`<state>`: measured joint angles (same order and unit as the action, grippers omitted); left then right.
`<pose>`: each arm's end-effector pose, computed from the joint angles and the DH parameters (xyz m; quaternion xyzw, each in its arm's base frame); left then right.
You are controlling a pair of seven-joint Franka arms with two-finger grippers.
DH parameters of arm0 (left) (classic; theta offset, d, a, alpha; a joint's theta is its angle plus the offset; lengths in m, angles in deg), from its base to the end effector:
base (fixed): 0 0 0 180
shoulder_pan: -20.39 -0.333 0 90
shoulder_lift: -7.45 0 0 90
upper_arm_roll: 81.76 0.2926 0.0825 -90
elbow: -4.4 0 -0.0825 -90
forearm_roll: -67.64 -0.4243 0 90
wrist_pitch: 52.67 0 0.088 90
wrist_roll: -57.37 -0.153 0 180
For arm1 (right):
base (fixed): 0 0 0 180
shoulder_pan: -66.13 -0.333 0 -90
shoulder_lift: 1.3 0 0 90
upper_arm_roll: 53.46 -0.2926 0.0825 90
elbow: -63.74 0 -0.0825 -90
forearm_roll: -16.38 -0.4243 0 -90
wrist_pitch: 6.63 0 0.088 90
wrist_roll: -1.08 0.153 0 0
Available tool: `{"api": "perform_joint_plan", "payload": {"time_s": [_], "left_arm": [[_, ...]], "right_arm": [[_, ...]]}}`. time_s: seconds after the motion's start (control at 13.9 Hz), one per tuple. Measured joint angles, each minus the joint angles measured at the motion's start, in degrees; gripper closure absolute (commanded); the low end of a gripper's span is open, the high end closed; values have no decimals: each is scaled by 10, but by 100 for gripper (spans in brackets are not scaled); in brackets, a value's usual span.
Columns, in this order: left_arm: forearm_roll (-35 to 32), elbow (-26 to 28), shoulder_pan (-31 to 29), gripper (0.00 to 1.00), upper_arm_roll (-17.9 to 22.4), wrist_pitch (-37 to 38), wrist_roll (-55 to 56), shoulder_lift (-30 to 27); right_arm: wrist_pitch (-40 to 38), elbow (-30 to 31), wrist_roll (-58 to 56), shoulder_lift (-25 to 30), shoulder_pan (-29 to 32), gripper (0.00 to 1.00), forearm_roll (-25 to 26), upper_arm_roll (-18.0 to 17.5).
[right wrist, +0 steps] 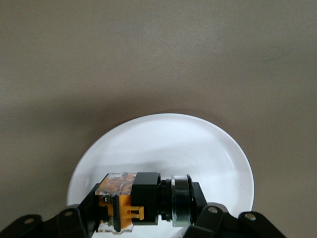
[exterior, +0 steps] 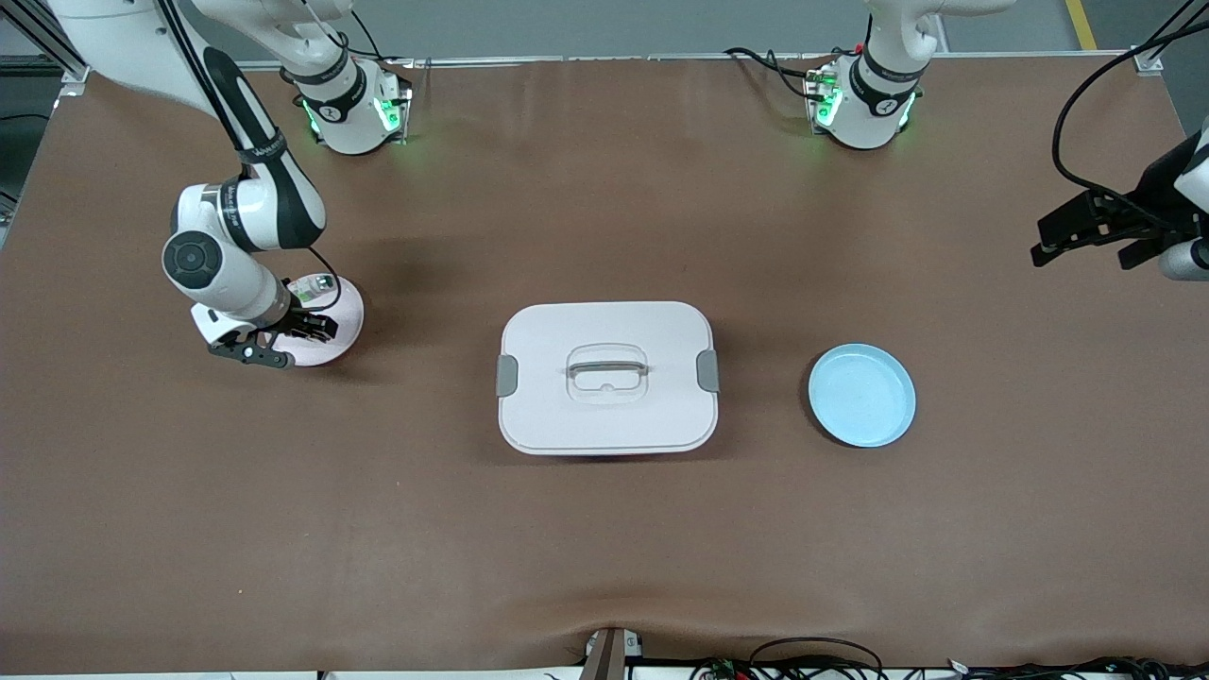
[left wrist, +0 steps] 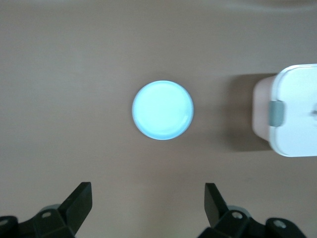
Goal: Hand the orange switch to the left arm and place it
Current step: 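Lift the switch with the right gripper while the left gripper approaches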
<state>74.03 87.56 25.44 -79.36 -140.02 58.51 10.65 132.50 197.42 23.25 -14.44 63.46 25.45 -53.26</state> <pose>0.6060 -0.0461 0.5793 0.9983 -0.0163 0.0068 0.0547 0.5150 0.0168 0.1260 0.9907 -0.1079 -0.0551 0.0612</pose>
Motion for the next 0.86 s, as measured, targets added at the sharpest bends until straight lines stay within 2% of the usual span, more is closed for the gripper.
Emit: {"api": "perform_joint_plan", "payload": {"time_s": [0.14,0.43,0.58,0.86], "left_arm": [[53,-1,0,0,0,0,0,0],[171,-6,-6,0,1,0,0,0],[251,-6,-6,0,2,-2,0,0],[362,-2,-1,0,0,-8,0,20]], "right_arm": [[-64,-34,49,14,-35,100,-13,-4],[-179,-117,79,23,-83,100,-120,-5],[-232,-165,102,23,-88,100,-149,-5],[-263,-226,195,22,-131,100,-184,-6]]}}
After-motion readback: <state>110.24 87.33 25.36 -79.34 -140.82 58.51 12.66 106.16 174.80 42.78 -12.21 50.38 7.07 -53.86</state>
